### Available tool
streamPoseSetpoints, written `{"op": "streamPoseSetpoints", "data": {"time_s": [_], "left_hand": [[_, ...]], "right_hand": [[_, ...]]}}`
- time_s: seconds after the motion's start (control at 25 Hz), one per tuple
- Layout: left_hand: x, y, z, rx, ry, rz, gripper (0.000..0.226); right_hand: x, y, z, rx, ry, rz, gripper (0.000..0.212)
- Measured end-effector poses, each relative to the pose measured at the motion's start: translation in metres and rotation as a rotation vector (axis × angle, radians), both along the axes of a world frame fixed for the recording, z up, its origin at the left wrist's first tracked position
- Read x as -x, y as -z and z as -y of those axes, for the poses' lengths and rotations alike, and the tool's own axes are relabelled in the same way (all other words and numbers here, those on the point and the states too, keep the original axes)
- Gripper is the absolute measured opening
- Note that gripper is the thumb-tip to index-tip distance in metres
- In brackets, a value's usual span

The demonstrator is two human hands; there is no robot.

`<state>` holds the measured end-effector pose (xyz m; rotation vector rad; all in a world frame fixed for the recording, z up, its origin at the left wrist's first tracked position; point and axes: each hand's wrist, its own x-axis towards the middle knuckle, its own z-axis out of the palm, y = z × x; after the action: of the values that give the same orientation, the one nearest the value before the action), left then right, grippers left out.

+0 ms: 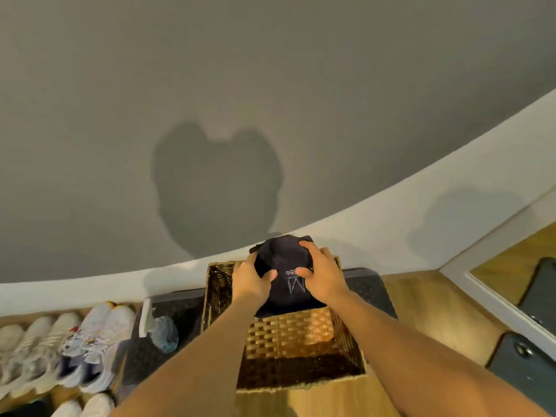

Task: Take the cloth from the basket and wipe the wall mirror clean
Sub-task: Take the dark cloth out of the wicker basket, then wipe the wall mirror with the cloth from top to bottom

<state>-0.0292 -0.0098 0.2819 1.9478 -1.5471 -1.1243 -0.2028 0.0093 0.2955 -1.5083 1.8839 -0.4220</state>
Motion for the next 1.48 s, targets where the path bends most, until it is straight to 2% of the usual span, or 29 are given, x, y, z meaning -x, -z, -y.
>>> {"op": "streamPoseSetpoints", "data": {"time_s": [0.28,0.44,0.56,0.68,0.84,1.0,1.24,1.48], "left_hand": [[-0.006,-0.313,0.015,0.321,0.041,-0.086,0.058],[-0.003,-0.475,0.002,0.531,0.07,-0.119,0.058],[0.01,-0.583,-0.029,0.676,0.092,-0.147,0.06],[0.03,-0.66,-0.068,0.824,0.123,-0.17,0.061],[0.068,-0.728,-0.123,0.951,0.221,-0.203,0.059],[0.121,-0.767,-0.168,1.052,0.373,-0.272,0.054],[0.221,-0.798,-0.241,1.067,0.635,-0.44,0.053],[0.323,-0.8,-0.31,1.029,0.844,-0.557,0.051]], "right_hand": [[-0.006,-0.314,0.004,0.349,0.06,0.032,0.062],[-0.003,-0.469,-0.019,0.57,0.071,0.026,0.062],[0.01,-0.575,-0.054,0.741,0.078,0.007,0.061],[0.03,-0.651,-0.096,0.864,0.07,-0.048,0.06],[0.064,-0.711,-0.161,0.987,0.147,-0.115,0.06],[0.104,-0.749,-0.235,1.048,0.281,-0.199,0.06],[0.172,-0.781,-0.356,1.067,0.537,-0.348,0.061],[0.248,-0.782,-0.451,1.047,0.713,-0.486,0.06]]}}
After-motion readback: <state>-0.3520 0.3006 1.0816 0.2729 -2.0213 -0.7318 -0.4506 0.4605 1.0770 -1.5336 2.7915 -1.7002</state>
